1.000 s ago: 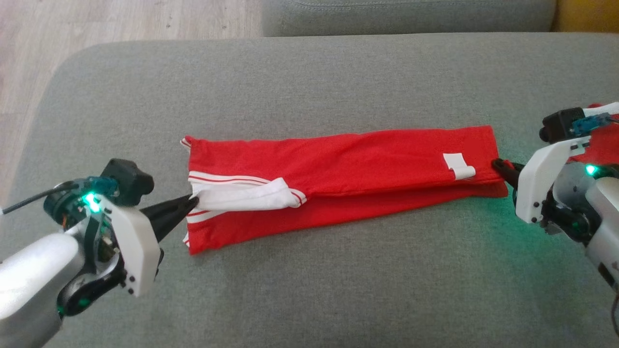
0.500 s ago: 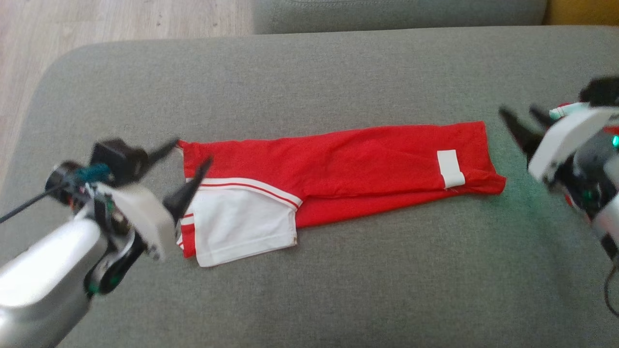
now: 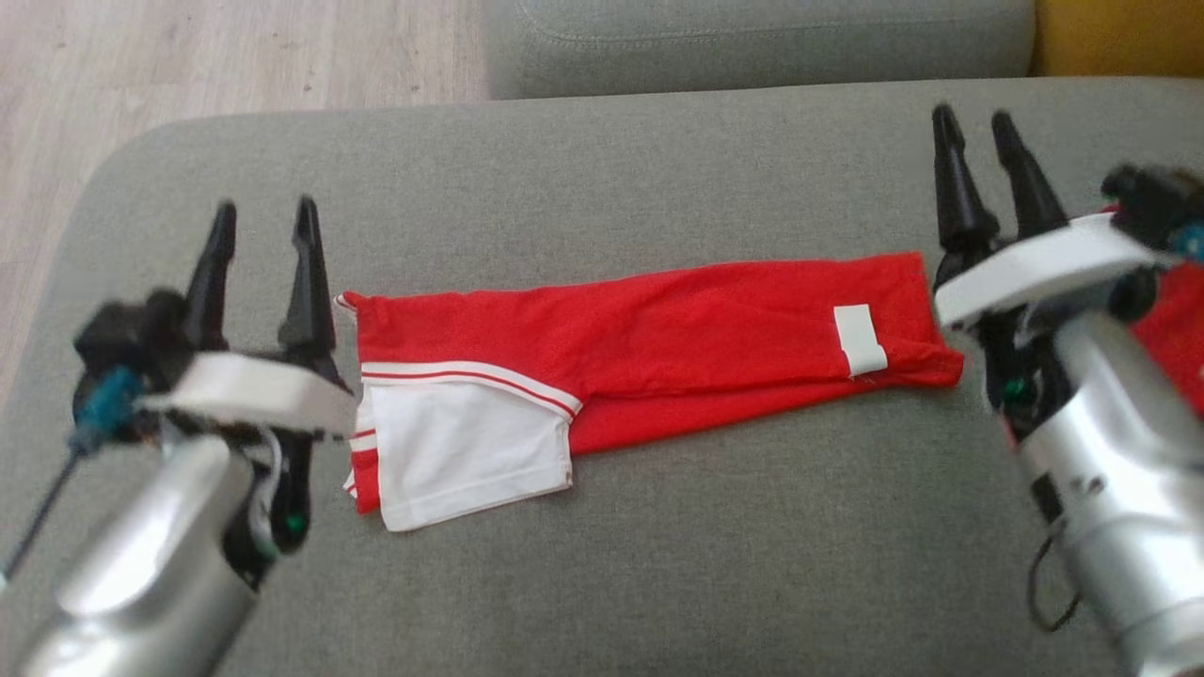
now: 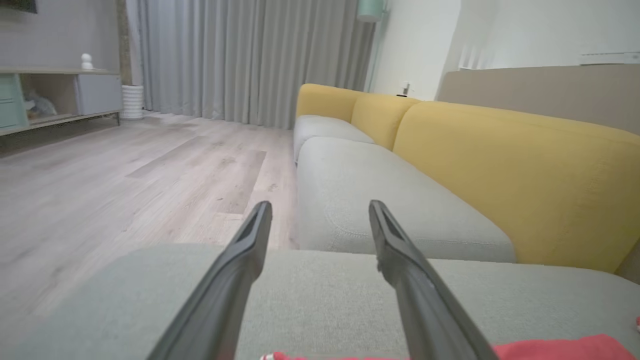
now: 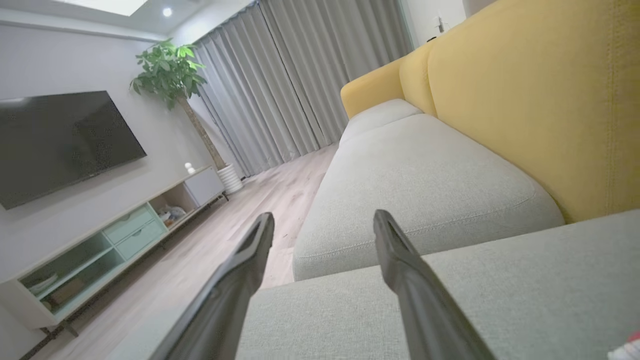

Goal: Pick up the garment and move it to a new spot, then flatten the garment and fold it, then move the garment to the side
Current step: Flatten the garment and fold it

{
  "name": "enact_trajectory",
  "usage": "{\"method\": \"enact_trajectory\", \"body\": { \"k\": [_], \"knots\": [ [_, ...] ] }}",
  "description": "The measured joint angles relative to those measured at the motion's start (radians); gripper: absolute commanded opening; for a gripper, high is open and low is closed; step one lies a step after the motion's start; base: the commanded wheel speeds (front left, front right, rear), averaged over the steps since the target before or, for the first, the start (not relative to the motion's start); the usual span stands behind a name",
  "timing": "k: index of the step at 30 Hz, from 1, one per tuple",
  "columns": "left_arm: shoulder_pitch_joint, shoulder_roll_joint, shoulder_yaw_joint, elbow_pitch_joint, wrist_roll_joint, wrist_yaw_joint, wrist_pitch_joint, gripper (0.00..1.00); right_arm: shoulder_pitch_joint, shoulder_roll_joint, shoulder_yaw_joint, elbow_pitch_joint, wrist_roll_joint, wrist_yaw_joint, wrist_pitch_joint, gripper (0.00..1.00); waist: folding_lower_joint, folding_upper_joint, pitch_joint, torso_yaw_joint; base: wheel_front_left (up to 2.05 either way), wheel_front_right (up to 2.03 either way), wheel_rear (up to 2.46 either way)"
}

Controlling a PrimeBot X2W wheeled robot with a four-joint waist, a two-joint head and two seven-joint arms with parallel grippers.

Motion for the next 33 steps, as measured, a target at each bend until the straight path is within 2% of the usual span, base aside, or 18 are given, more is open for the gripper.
{"method": "enact_trajectory", "body": {
  "k": [3,6,10,15,23,27,33],
  "knots": [
    [0.090,-0.056,0.075,-0.019,0.079,0.025,-0.001,1.00,0.101,0.067,-0.144,-0.078,-0.139,0.000,0.000,1.00,0.0000,0.0000,-0.003,0.002,0.00,0.00,0.00],
    [0.188,-0.123,0.145,-0.037,0.158,0.030,-0.002,1.00,0.223,0.147,-0.257,-0.157,-0.277,0.000,-0.002,1.00,-0.0001,0.0000,-0.008,0.003,0.00,0.00,0.00],
    [0.332,-0.187,0.187,-0.032,0.249,-0.003,-0.002,1.00,0.392,0.216,-0.317,-0.213,-0.395,0.000,-0.002,1.00,-0.0001,0.0000,-0.012,0.007,0.00,0.00,0.00],
    [0.409,-0.237,0.240,-0.005,0.338,-0.049,-0.001,1.00,0.485,0.225,-0.330,-0.242,-0.456,0.000,-0.002,1.00,-0.0001,0.0000,-0.006,0.016,0.00,0.00,0.00],
    [0.358,-0.292,0.326,0.011,0.424,-0.128,-0.002,1.00,0.456,0.233,-0.349,-0.259,-0.490,0.000,-0.001,1.00,-0.0001,0.0000,0.041,0.033,0.00,0.00,0.00],
    [0.329,-0.322,0.351,0.025,0.454,-0.157,-0.002,1.00,0.386,0.236,-0.449,-0.203,-0.532,0.000,0.016,1.00,0.0001,0.0000,0.076,0.045,0.00,0.00,0.00],
    [0.326,-0.353,0.368,0.060,0.489,-0.199,-0.002,1.00,0.321,0.236,-0.592,-0.033,-0.587,0.000,0.057,1.00,0.0001,0.0000,0.117,0.068,0.00,0.00,0.00]
  ]
}}
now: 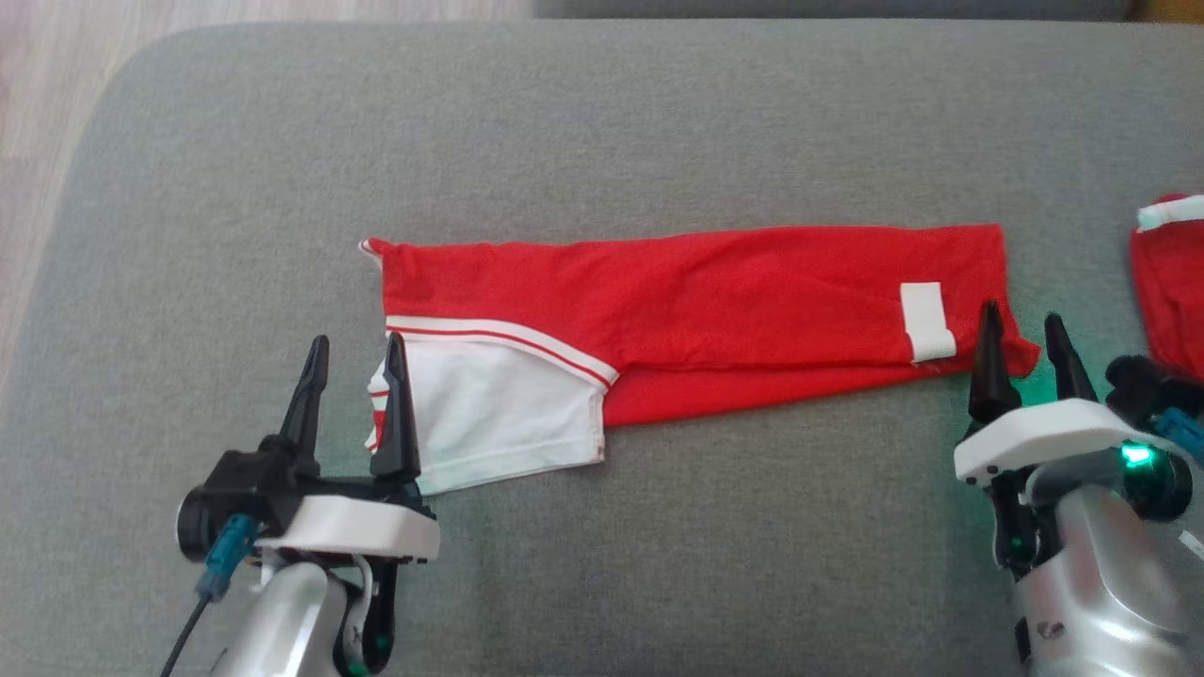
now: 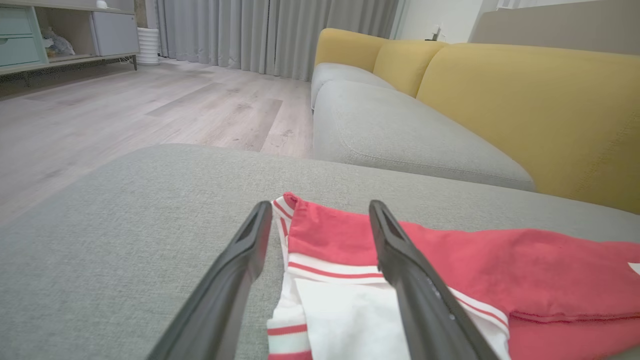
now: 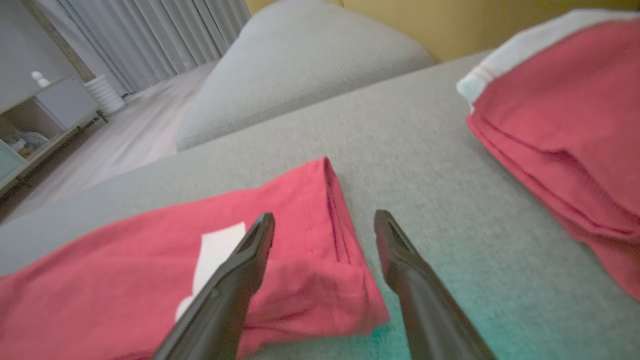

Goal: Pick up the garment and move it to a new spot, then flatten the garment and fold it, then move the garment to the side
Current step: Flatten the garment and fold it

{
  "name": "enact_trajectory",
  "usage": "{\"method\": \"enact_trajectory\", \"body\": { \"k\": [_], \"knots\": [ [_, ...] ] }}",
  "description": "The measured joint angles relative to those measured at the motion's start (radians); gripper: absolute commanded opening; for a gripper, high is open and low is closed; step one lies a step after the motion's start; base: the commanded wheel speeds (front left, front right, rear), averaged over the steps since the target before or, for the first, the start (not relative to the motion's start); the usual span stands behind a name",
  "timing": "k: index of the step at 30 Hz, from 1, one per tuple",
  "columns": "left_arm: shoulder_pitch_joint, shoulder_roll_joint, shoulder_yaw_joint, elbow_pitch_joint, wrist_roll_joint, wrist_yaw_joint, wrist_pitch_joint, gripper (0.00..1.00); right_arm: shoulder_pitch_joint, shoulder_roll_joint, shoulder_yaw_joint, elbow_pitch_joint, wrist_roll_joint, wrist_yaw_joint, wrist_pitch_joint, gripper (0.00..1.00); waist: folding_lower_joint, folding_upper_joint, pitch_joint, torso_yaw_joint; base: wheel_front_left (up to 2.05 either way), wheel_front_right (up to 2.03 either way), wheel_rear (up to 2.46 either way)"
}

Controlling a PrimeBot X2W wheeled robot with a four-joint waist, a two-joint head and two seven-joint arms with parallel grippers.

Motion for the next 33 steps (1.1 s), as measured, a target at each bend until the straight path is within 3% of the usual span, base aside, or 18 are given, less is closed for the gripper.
{"method": "enact_trajectory", "body": {
  "k": [11,12,13,16,22,28,33],
  "knots": [
    [-0.019,-0.024,0.061,0.025,0.043,-0.042,0.000,1.00,-0.106,-0.005,-0.018,0.240,-0.002,0.000,-0.013,0.97,-0.0001,0.0000,0.017,0.011,0.00,0.00,0.00],
    [-0.019,-0.026,0.065,0.029,0.045,-0.042,0.000,1.00,-0.116,-0.007,-0.007,0.255,0.004,0.000,-0.017,0.39,-0.0001,0.0000,0.017,0.009,0.00,0.00,0.00],
    [-0.019,-0.030,0.071,0.032,0.048,-0.043,0.000,1.00,-0.126,-0.009,0.002,0.267,0.004,0.000,-0.019,0.00,-0.0001,0.0000,0.017,0.007,0.00,0.00,0.00],
    [-0.019,-0.034,0.088,0.033,0.058,-0.047,0.000,1.00,-0.136,-0.006,-0.004,0.291,-0.013,0.000,-0.032,0.00,-0.0001,0.0000,0.014,-0.004,0.00,0.00,0.00],
    [-0.018,-0.041,0.104,0.036,0.068,-0.060,0.000,1.00,-0.140,-0.001,-0.121,0.286,-0.124,0.000,-0.039,0.00,-0.0001,0.0000,0.002,-0.028,0.00,0.00,0.00],
    [-0.013,-0.046,0.115,0.044,0.077,-0.069,0.000,1.00,-0.141,-0.086,-0.245,0.207,-0.221,0.000,-0.035,0.00,-0.0001,0.0000,-0.026,-0.045,0.00,0.00,0.00],
    [-0.011,-0.053,0.117,0.049,0.077,-0.077,0.000,1.00,-0.141,-0.057,-0.230,0.116,-0.250,0.000,0.005,0.00,-0.0001,0.0000,-0.058,-0.049,0.00,0.00,0.00]
  ]
}}
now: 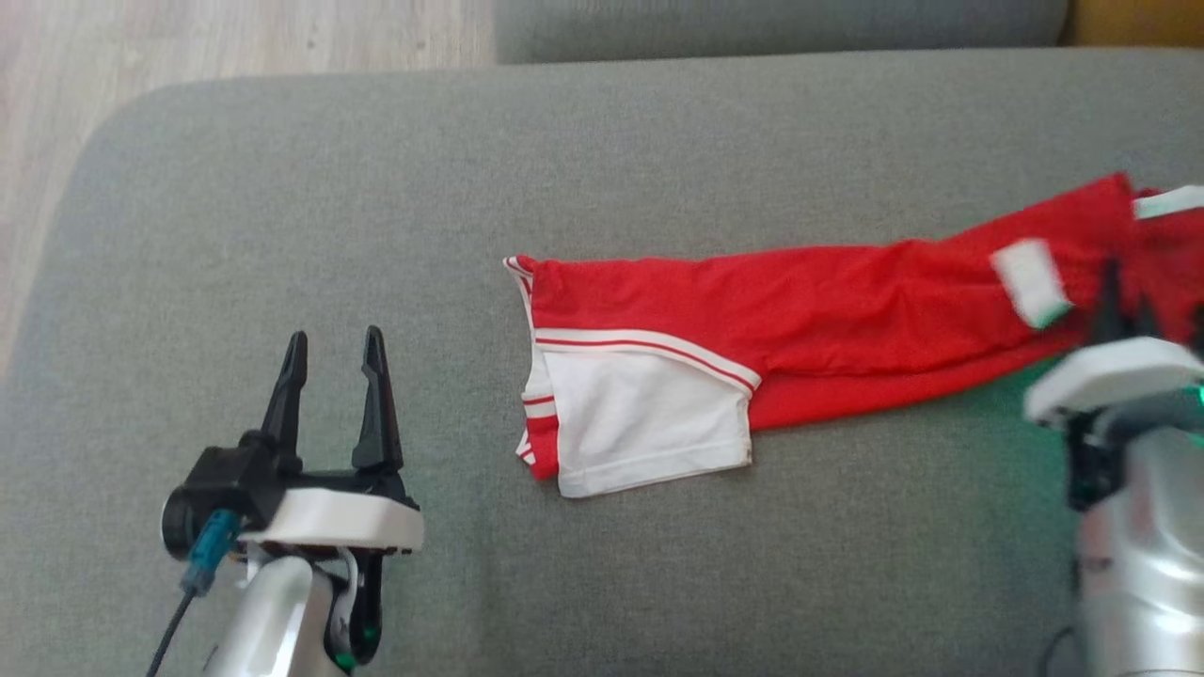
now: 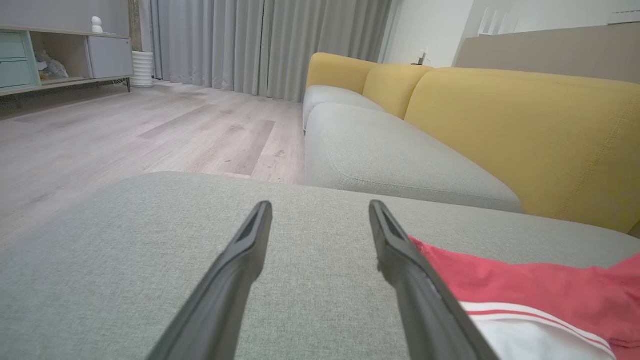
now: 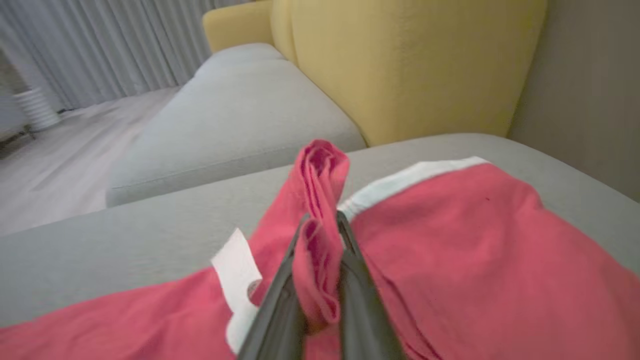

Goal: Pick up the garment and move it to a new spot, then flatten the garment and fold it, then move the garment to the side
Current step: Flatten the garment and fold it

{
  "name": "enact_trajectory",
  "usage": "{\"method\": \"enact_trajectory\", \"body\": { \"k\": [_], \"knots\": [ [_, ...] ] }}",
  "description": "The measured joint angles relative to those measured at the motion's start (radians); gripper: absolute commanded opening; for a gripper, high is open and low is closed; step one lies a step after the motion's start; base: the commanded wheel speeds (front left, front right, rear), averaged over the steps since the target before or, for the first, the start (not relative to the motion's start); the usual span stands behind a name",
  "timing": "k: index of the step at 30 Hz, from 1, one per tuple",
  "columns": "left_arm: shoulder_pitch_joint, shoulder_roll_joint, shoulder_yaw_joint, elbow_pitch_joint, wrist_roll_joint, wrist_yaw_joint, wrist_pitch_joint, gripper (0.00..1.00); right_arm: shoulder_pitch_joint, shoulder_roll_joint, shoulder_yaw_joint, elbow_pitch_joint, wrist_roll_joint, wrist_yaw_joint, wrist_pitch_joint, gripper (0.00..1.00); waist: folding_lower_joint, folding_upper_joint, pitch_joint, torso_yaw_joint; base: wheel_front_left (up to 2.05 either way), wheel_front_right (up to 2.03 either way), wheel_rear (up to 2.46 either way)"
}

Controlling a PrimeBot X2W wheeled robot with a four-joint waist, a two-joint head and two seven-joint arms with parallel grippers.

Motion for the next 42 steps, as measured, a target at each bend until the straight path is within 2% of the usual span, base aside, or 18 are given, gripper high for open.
{"method": "enact_trajectory", "body": {
  "k": [5,11,18,21,22,24,31,39,40,41,42],
  "knots": [
    [0.024,-0.008,0.002,0.013,0.000,-0.003,0.000,1.00,0.009,0.051,0.158,-0.092,0.045,0.000,0.046,0.00,-0.0001,0.0000,-0.041,0.001,0.00,0.00,0.00],
    [0.044,-0.009,0.004,0.020,0.009,-0.005,0.000,1.00,0.074,0.054,0.486,-0.189,0.359,0.000,0.091,0.00,-0.0001,0.0000,-0.084,0.015,0.00,0.00,0.00],
    [0.044,-0.009,0.003,0.020,0.009,-0.005,0.000,1.00,0.081,0.052,0.690,-0.224,0.502,0.000,0.091,0.00,-0.0002,0.0000,-0.091,0.048,0.00,0.00,0.00],
    [0.042,-0.013,0.001,0.020,0.009,-0.005,0.000,1.00,0.075,0.051,0.767,-0.217,0.545,0.000,0.091,0.00,-0.0001,0.0000,-0.083,0.068,0.00,0.00,0.00],
    [0.041,-0.019,-0.001,0.020,0.009,-0.005,0.000,1.00,0.065,0.051,0.822,-0.204,0.619,0.000,0.091,0.00,-0.0001,0.0000,-0.077,0.083,0.00,0.00,0.00],
    [0.040,-0.024,-0.002,0.020,0.009,-0.005,0.000,1.00,0.046,0.050,0.877,-0.174,0.658,0.000,0.091,0.00,-0.0002,0.0000,-0.069,0.098,0.00,0.00,0.00],
    [0.019,-0.030,-0.007,0.030,0.009,-0.009,0.000,1.00,-0.039,0.045,1.048,-0.081,0.723,0.000,0.068,0.00,0.0001,0.0000,-0.024,0.144,0.00,0.00,0.00],
    [-0.003,-0.042,-0.008,0.035,0.009,-0.015,0.000,1.00,-0.049,0.043,1.164,0.008,0.756,0.000,0.046,0.00,0.0001,0.0000,0.000,0.183,0.00,0.00,0.00],
    [-0.003,-0.044,-0.008,0.036,0.009,-0.017,0.000,1.00,-0.049,0.043,1.180,0.014,0.758,0.000,0.046,0.16,0.0001,0.0000,0.001,0.184,0.00,0.00,0.00],
    [-0.003,-0.044,-0.008,0.036,0.009,-0.017,0.000,1.00,-0.049,0.043,1.180,0.014,0.758,0.000,0.046,1.00,0.0001,0.0000,0.001,0.184,0.00,0.00,0.00],
    [-0.003,-0.045,-0.008,0.037,0.009,-0.017,0.000,1.00,-0.048,0.042,1.192,0.015,0.761,0.000,0.046,1.00,0.0001,0.0000,0.002,0.184,0.00,0.00,0.00]
  ]
}}
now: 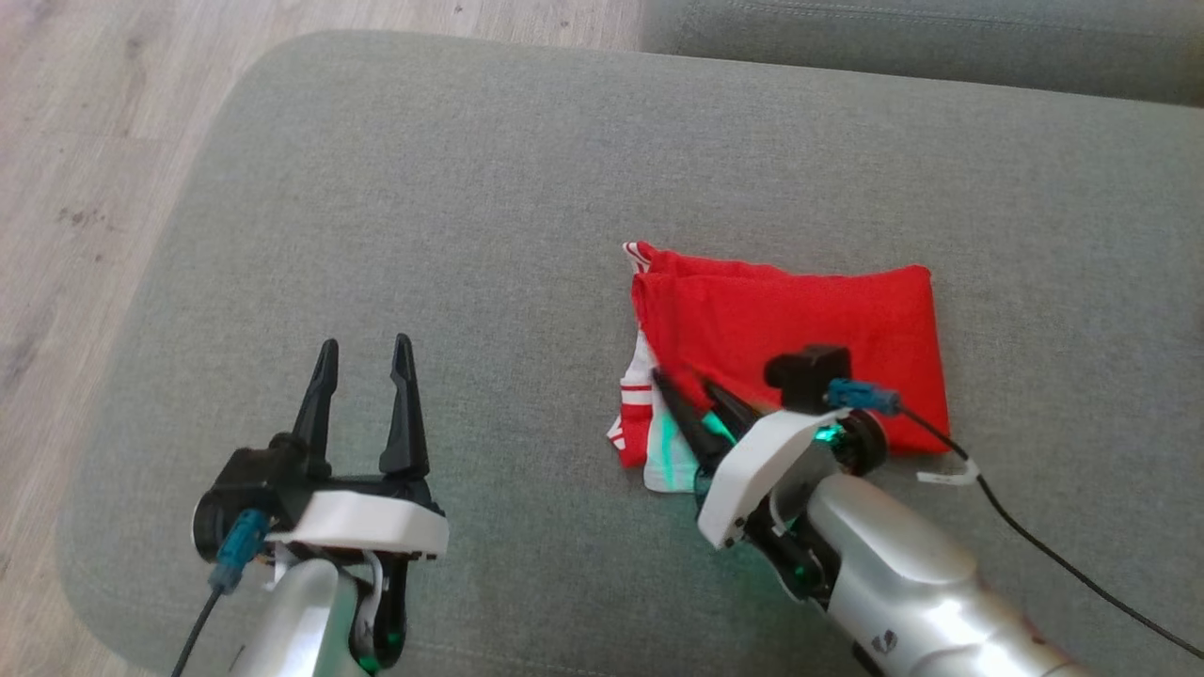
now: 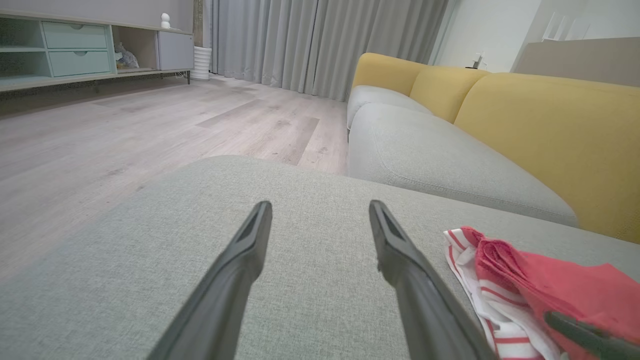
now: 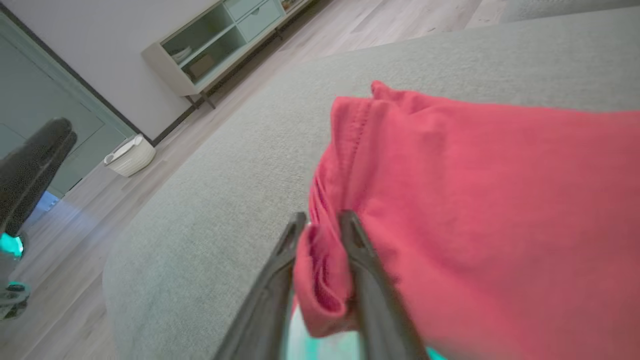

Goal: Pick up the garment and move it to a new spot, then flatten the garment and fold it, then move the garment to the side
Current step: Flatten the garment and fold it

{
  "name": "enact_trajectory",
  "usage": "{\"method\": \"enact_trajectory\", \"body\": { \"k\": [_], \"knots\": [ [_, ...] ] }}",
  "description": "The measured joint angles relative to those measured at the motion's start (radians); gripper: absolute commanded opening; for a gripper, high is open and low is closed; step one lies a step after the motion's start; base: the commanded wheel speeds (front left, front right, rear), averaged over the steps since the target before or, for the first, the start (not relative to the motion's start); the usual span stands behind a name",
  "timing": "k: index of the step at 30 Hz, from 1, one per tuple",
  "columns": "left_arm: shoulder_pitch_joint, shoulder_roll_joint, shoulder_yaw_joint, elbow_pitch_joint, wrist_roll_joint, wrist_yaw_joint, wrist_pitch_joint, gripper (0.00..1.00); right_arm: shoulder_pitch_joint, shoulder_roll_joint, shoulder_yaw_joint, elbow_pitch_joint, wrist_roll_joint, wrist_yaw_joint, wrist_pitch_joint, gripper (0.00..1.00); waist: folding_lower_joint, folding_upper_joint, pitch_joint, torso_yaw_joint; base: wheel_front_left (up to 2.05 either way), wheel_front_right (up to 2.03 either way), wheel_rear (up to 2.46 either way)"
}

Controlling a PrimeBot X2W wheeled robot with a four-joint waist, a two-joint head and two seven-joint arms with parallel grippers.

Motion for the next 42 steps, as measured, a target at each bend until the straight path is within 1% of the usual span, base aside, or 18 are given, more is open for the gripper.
{"method": "enact_trajectory", "body": {
  "k": [6,8,10,12,14,16,20,24,27,30,33,37,42],
  "knots": [
    [0.000,0.000,0.008,0.009,0.000,-0.002,0.000,1.00,-0.002,0.000,0.054,-0.051,0.021,0.000,-0.020,1.00,-0.0001,0.0000,-0.006,-0.021,0.00,0.00,0.00],
    [0.000,0.002,0.007,0.009,0.006,-0.016,0.000,1.00,-0.012,0.000,0.055,-0.076,0.037,0.000,-0.040,1.00,0.0000,0.0000,-0.010,-0.032,0.00,0.00,0.00],
    [0.000,0.002,0.008,0.007,0.010,-0.018,0.000,1.00,-0.032,0.000,0.046,-0.096,0.052,0.000,-0.065,1.00,0.0000,0.0000,-0.016,-0.043,0.00,0.00,0.00],
    [0.000,0.002,0.012,0.001,0.010,-0.018,0.000,1.00,-0.058,0.000,0.022,-0.097,0.039,0.000,-0.089,1.00,-0.0001,0.0000,-0.022,-0.057,0.00,0.00,0.00],
    [0.001,0.003,0.020,-0.006,0.011,-0.018,0.000,1.00,-0.081,0.002,-0.042,-0.088,0.016,0.000,-0.103,1.00,-0.0001,0.0000,-0.030,-0.071,0.00,0.00,0.00],
    [0.002,0.003,0.033,-0.011,0.011,-0.017,0.000,1.00,-0.096,0.001,-0.120,-0.064,-0.040,0.000,-0.108,1.00,-0.0002,0.0000,-0.040,-0.087,0.00,0.00,0.00],
    [0.011,0.005,0.046,-0.026,0.020,-0.010,0.000,1.00,-0.080,0.000,-0.336,-0.085,-0.235,0.000,-0.109,1.00,-0.0001,0.0000,-0.061,-0.125,0.00,0.00,0.00],
    [0.042,0.005,0.047,-0.038,0.039,-0.008,0.000,1.00,0.029,0.000,-0.516,-0.151,-0.402,0.000,-0.111,1.00,-0.0001,0.0000,-0.082,-0.161,0.00,0.00,0.00],
    [0.066,0.003,0.047,-0.042,0.050,-0.006,0.000,1.00,0.148,0.000,-0.609,-0.213,-0.496,0.000,-0.111,1.00,-0.0002,0.0000,-0.095,-0.184,0.00,0.00,0.00],
    [0.078,-0.001,0.046,-0.043,0.057,0.000,0.000,1.00,0.248,0.002,-0.678,-0.279,-0.546,0.000,-0.111,1.00,-0.0002,0.0000,-0.103,-0.198,0.00,0.00,0.00],
    [0.096,-0.006,0.049,-0.045,0.057,0.002,0.000,1.00,0.327,0.003,-0.721,-0.333,-0.542,0.000,-0.111,1.00,-0.0002,0.0000,-0.105,-0.205,0.00,0.00,0.00],
    [0.118,-0.009,0.057,-0.045,0.063,0.003,0.000,1.00,0.396,0.008,-0.734,-0.372,-0.517,0.000,-0.111,1.00,-0.0002,0.0000,-0.100,-0.208,0.00,0.00,0.00],
    [0.121,-0.010,0.067,-0.044,0.072,0.000,0.000,1.00,0.400,0.015,-0.732,-0.400,-0.519,0.000,-0.110,1.00,-0.0002,0.0000,-0.094,-0.204,0.00,0.00,0.00]
  ]
}}
